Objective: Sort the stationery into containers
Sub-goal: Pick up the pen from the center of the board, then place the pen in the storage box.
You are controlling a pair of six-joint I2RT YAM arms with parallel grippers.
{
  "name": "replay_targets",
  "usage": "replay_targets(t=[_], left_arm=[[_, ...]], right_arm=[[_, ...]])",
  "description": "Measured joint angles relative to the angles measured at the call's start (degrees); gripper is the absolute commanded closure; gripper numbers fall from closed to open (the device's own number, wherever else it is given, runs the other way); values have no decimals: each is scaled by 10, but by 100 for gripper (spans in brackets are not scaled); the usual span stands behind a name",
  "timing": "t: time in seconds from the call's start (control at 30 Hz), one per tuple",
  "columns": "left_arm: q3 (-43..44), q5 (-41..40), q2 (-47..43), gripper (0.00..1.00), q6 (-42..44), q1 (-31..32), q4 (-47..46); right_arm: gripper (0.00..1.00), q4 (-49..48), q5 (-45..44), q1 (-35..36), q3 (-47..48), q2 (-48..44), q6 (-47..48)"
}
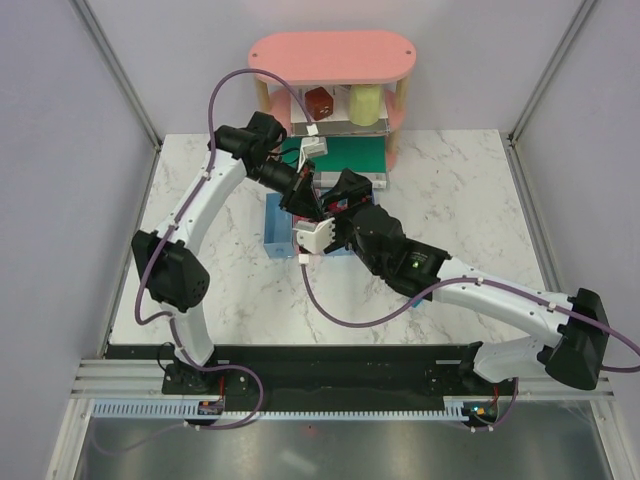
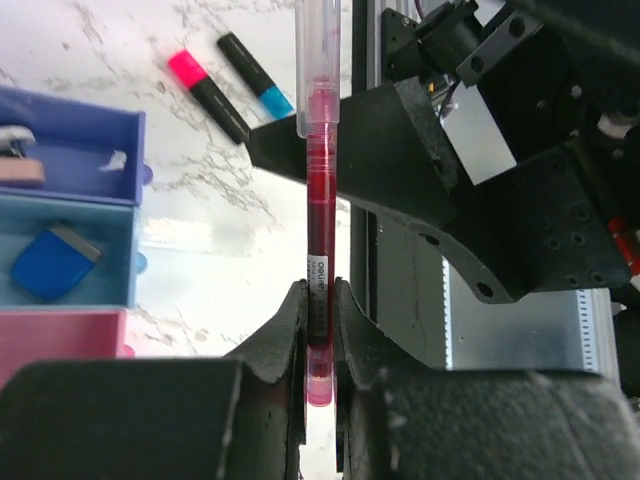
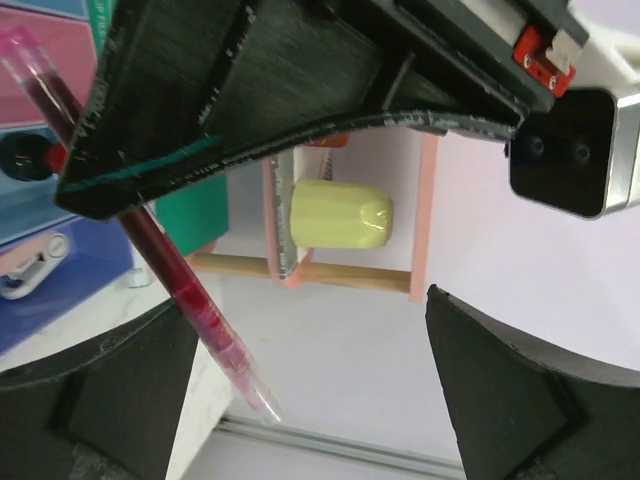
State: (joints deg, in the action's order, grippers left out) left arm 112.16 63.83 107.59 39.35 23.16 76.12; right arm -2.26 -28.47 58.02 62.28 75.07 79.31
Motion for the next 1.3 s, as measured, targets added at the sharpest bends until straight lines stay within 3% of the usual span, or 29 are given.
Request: replay_targets(t=[0.13, 0.3, 0.57, 0.8, 0.97, 1.3], left_arm=[[-48, -43, -35, 98, -53, -5, -29], [-97, -199, -37, 98, -155, -20, -114], [-111, -414, 22, 98, -292, -34, -216], [-97, -556, 84, 98, -352, -19, -243], [-97, -608, 91, 98, -365, 0, -255], [-109, -614, 86, 98, -370, 30, -257]], right_arm=[[2, 72, -10, 3, 25, -11, -89], [2, 115, -39, -21, 32, -59, -185], [2, 188, -57, -151, 45, -100, -399], [2, 272, 5, -186, -29, -100, -524], [2, 305, 33, -209, -57, -100, -547], [2, 309, 78, -245, -88, -98, -560]])
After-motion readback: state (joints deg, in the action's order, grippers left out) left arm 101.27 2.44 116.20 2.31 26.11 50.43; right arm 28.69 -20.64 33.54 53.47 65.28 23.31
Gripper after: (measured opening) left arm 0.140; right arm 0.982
